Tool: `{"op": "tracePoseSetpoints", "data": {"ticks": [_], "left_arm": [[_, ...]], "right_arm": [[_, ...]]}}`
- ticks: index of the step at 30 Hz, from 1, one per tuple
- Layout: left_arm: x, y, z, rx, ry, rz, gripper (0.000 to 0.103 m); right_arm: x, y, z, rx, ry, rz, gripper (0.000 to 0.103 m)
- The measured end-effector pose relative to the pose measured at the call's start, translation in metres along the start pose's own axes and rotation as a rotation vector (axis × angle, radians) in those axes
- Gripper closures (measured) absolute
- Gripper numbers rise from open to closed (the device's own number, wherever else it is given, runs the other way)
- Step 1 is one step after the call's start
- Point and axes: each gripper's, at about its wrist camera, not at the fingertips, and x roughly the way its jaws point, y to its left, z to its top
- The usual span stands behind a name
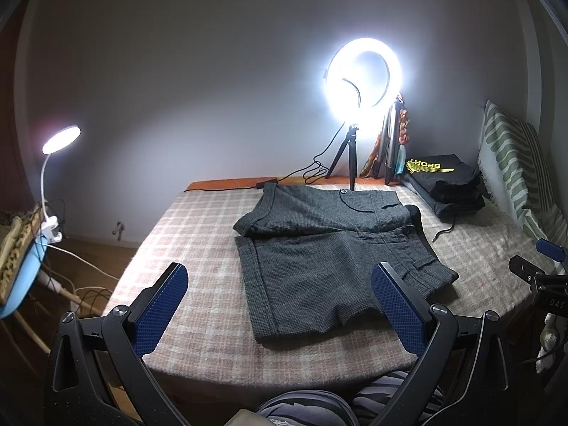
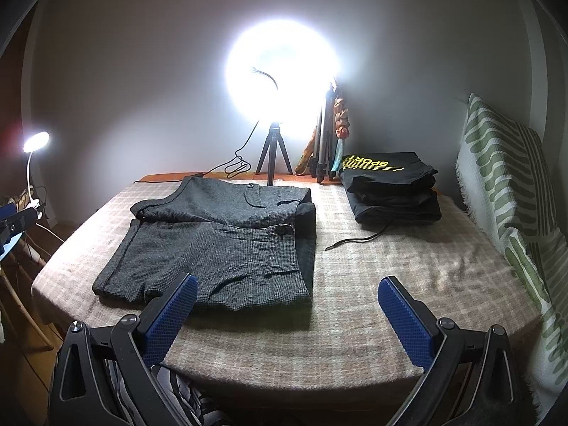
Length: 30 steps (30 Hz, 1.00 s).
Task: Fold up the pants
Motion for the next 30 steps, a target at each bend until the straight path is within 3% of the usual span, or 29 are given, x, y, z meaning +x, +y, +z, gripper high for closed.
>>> {"op": "tracePoseSetpoints", "data": {"ticks": [20, 30], "left_arm": [[0.002, 0.003, -0.002, 0.006, 0.000, -0.001, 0.000], [0.028, 0.016, 0.002, 0.080, 0.029, 0.009, 0.000]], "right_arm": [[0.005, 0.000, -0.002, 0.004, 0.005, 0.008, 0.000], [0.017, -0.008, 0.005, -0.020, 0.011, 0.000, 0.000]]}}
